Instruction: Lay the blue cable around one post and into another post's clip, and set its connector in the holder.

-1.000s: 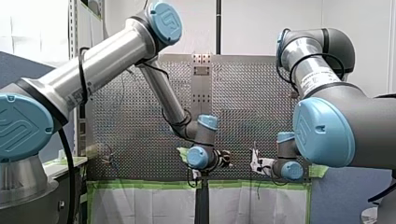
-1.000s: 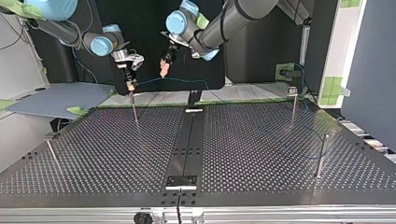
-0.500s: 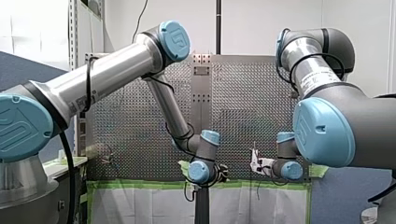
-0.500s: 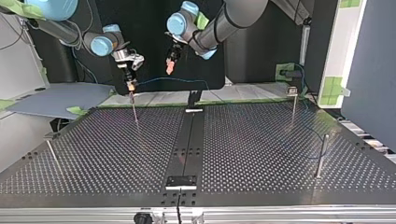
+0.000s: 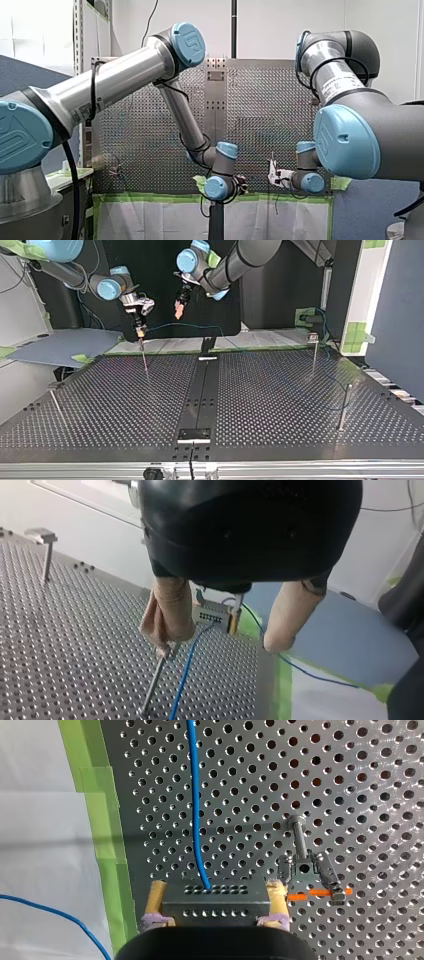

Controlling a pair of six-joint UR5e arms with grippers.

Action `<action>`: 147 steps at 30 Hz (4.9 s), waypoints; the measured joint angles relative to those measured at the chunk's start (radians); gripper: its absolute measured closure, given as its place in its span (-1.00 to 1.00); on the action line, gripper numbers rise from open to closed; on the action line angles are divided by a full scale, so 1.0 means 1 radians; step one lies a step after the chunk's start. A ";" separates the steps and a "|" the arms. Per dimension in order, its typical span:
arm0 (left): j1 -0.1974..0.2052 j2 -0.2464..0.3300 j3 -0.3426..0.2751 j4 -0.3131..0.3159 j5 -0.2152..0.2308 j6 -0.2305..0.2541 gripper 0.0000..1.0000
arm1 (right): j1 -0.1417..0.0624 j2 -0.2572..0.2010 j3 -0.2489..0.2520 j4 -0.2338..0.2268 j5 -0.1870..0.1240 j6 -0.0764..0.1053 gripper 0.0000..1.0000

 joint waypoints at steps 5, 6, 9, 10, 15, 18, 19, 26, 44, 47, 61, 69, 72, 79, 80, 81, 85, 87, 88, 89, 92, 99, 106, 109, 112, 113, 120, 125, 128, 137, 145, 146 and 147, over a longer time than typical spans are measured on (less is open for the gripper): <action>-0.008 -0.001 0.009 0.010 -0.019 0.005 -1.00 | -0.002 0.000 0.001 0.002 0.000 -0.001 1.00; -0.008 -0.001 0.012 0.008 -0.026 0.008 -1.00 | -0.004 -0.001 0.001 0.002 -0.001 -0.002 1.00; -0.008 -0.001 0.028 -0.006 -0.048 0.021 -1.00 | -0.006 -0.001 0.001 0.005 -0.005 -0.003 1.00; -0.008 -0.001 0.036 -0.014 -0.057 0.028 -1.00 | -0.005 -0.001 0.001 0.006 -0.007 -0.003 1.00; -0.008 -0.006 0.077 -0.054 -0.099 0.056 -1.00 | -0.002 -0.001 0.001 0.010 -0.011 -0.009 1.00; -0.009 -0.022 0.105 -0.082 -0.127 0.062 -1.00 | -0.002 -0.001 0.001 0.015 -0.016 -0.015 1.00; -0.010 -0.030 0.116 -0.092 -0.139 0.063 -1.00 | -0.002 -0.001 0.001 0.017 -0.018 -0.018 1.00; -0.010 -0.057 0.160 -0.099 -0.199 0.064 -1.00 | -0.004 -0.001 0.001 0.029 -0.038 -0.033 1.00; 0.003 -0.063 0.208 -0.105 -0.212 0.074 -1.00 | -0.021 -0.003 0.001 0.031 -0.043 -0.029 1.00; 0.000 -0.063 0.208 -0.087 -0.211 0.074 -0.69 | -0.025 -0.003 0.001 0.030 -0.040 -0.027 1.00; -0.015 -0.063 0.213 0.033 -0.227 0.096 0.80 | -0.049 -0.003 -0.016 0.032 -0.014 0.000 1.00; -0.020 -0.063 0.216 0.060 -0.228 0.147 0.85 | -0.073 -0.003 -0.053 0.050 -0.001 0.012 1.00; -0.020 -0.064 0.224 0.067 -0.225 0.154 0.85 | -0.079 -0.003 -0.068 0.064 0.000 0.012 1.00; -0.028 -0.086 0.262 0.053 -0.204 0.152 0.85 | -0.087 -0.003 -0.089 0.088 0.004 0.010 1.00; -0.031 -0.093 0.268 0.047 -0.202 0.152 0.85 | -0.089 -0.003 -0.092 0.091 0.004 0.010 1.00; -0.033 -0.100 0.276 0.040 -0.199 0.151 0.85 | -0.091 -0.003 -0.094 0.093 0.004 0.010 1.00; -0.041 -0.135 0.312 0.018 -0.188 0.141 0.85 | -0.102 -0.003 -0.105 0.108 0.013 0.010 1.00; -0.042 -0.149 0.328 0.015 -0.186 0.139 0.85 | -0.110 -0.003 -0.112 0.113 0.016 0.012 1.00; -0.042 -0.154 0.339 0.014 -0.185 0.138 0.85 | -0.113 -0.003 -0.115 0.115 0.017 0.012 1.00; -0.042 -0.157 0.346 0.013 -0.184 0.138 0.85 | -0.117 -0.003 -0.119 0.118 0.018 0.012 1.00; -0.040 -0.161 0.372 0.012 -0.180 0.136 0.85 | -0.125 -0.003 -0.125 0.122 0.019 0.013 1.00; -0.034 -0.162 0.406 0.002 -0.171 0.135 0.85 | -0.138 -0.002 -0.133 0.114 0.020 0.013 1.00; -0.050 -0.162 0.410 -0.038 -0.175 0.165 0.44 | -0.139 -0.002 -0.135 0.120 0.020 0.004 1.00; -0.060 -0.161 0.409 -0.063 -0.184 0.185 -0.33 | -0.139 -0.002 -0.135 0.121 0.020 0.002 1.00; -0.078 -0.161 0.408 -0.088 -0.201 0.198 -0.89 | -0.140 -0.002 -0.135 0.122 0.020 0.001 1.00; -0.083 -0.161 0.409 -0.096 -0.208 0.203 -0.98 | -0.140 -0.002 -0.135 0.123 0.020 0.000 1.00; -0.097 -0.161 0.425 -0.120 -0.267 0.258 -0.98 | -0.140 -0.002 -0.134 0.151 0.029 -0.025 1.00; -0.091 -0.161 0.448 -0.097 -0.308 0.299 -0.98 | -0.139 -0.002 -0.134 0.171 0.043 -0.045 1.00; -0.085 -0.162 0.461 -0.091 -0.334 0.325 -0.98 | -0.135 -0.002 -0.134 0.186 0.045 -0.061 1.00; -0.063 -0.162 0.482 -0.113 -0.413 0.404 -0.98 | -0.125 -0.002 -0.134 0.223 0.047 -0.103 1.00; -0.039 -0.163 0.483 -0.136 -0.442 0.469 -0.98 | -0.119 -0.002 -0.134 0.227 0.035 -0.112 1.00; -0.037 -0.163 0.483 -0.136 -0.443 0.474 -0.98 | -0.119 -0.001 -0.134 0.229 0.028 -0.115 1.00; -0.035 -0.163 0.483 -0.136 -0.443 0.480 -0.98 | -0.119 -0.002 -0.134 0.231 0.023 -0.119 1.00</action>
